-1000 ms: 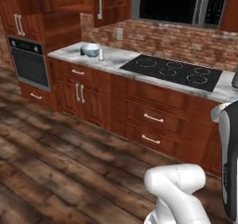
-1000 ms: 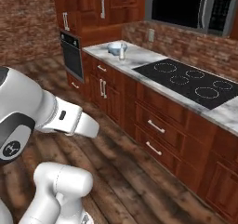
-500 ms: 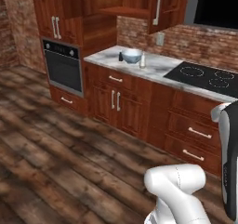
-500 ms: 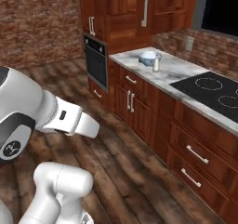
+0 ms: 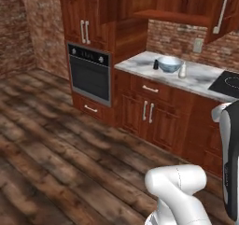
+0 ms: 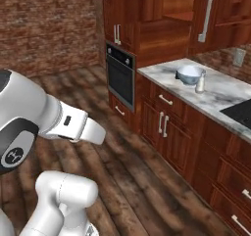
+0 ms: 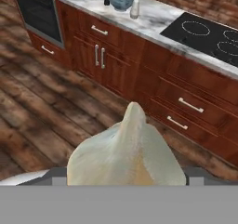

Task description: Retrieve the bottle and the shaker from the cabinet and place them next to the mixing bowl on the counter. Then add garlic from the fridge to the mixing bowl.

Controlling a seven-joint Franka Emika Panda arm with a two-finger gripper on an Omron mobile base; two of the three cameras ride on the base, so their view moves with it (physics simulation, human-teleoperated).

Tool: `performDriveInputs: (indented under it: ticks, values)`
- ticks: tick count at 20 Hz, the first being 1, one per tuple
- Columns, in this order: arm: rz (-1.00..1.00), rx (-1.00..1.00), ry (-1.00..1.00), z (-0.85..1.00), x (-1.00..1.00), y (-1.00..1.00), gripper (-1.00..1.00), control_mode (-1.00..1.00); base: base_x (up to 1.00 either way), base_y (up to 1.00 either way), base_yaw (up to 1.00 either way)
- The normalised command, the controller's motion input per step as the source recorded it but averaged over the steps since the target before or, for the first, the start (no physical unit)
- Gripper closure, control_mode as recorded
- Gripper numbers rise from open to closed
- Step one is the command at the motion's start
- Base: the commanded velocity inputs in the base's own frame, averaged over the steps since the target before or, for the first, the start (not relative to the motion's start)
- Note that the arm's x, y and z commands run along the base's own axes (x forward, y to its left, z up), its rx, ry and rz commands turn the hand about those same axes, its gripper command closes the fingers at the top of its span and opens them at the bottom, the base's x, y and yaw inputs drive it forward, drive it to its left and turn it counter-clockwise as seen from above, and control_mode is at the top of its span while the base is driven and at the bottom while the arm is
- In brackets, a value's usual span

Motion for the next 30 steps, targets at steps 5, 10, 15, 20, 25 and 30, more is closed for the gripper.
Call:
performDriveInputs:
  ticks: [5, 10, 15, 20, 25, 30]
  values:
    - [0.00, 0.00, 0.00, 0.00, 0.00, 0.00, 1.00, 1.00, 1.00, 1.00, 0.00]
    - [0.00, 0.00, 0.00, 0.00, 0.00, 0.00, 1.00, 1.00, 1.00, 0.77, -0.09]
    - [0.00, 0.00, 0.00, 0.00, 0.00, 0.00, 1.00, 1.00, 1.00, 0.29, -0.26]
    - [0.00, 0.00, 0.00, 0.00, 0.00, 0.00, 1.00, 1.00, 1.00, 0.24, -0.45]
    - [0.00, 0.00, 0.00, 0.00, 0.00, 0.00, 1.00, 1.00, 1.00, 0.19, -0.49]
    - [0.00, 0.00, 0.00, 0.00, 0.00, 0.00, 1.00, 1.00, 1.00, 0.00, -0.49]
